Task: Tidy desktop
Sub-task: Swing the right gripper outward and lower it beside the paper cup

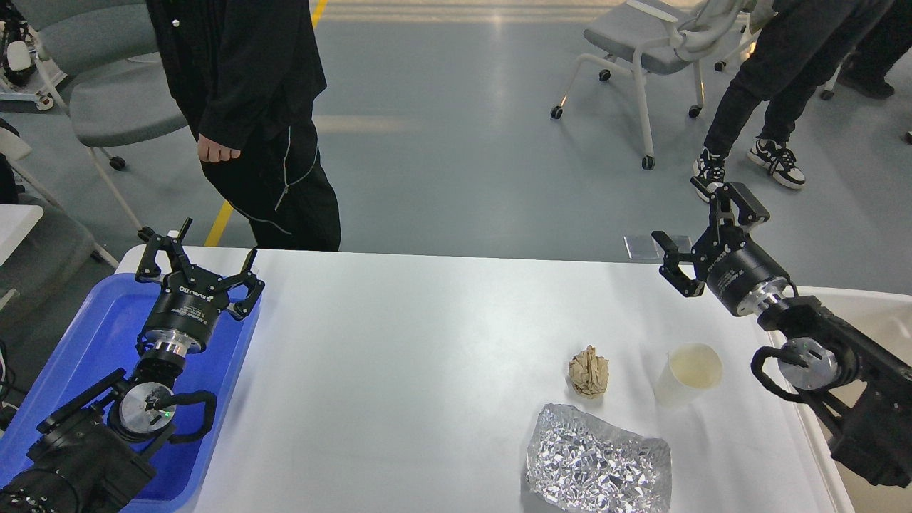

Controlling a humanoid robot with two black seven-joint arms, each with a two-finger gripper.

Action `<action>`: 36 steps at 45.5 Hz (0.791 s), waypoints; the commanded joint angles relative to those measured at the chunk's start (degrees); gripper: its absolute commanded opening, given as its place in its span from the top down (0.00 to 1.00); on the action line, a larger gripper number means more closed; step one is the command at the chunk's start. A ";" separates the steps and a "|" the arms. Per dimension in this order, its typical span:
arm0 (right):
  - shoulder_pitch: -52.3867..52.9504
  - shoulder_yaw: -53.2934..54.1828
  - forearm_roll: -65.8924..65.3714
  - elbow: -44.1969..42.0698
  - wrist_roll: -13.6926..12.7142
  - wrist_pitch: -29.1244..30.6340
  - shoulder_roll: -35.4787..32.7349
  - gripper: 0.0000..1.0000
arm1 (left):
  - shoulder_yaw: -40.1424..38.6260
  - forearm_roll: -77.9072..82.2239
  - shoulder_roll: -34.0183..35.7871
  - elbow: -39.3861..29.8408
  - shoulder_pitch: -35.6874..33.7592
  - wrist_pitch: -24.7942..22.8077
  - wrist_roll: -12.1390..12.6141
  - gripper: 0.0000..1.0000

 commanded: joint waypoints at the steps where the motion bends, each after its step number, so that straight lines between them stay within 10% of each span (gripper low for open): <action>1: 0.85 -3.45 -9.02 5.36 -3.53 0.05 -3.07 0.00 | 0.01 0.01 0.00 0.00 -0.01 -0.08 -0.01 0.00; 36: 16.85 -28.15 -31.43 22.59 -3.88 -1.96 -23.46 0.00 | 0.01 0.01 0.00 0.00 -0.01 -0.08 -0.01 0.00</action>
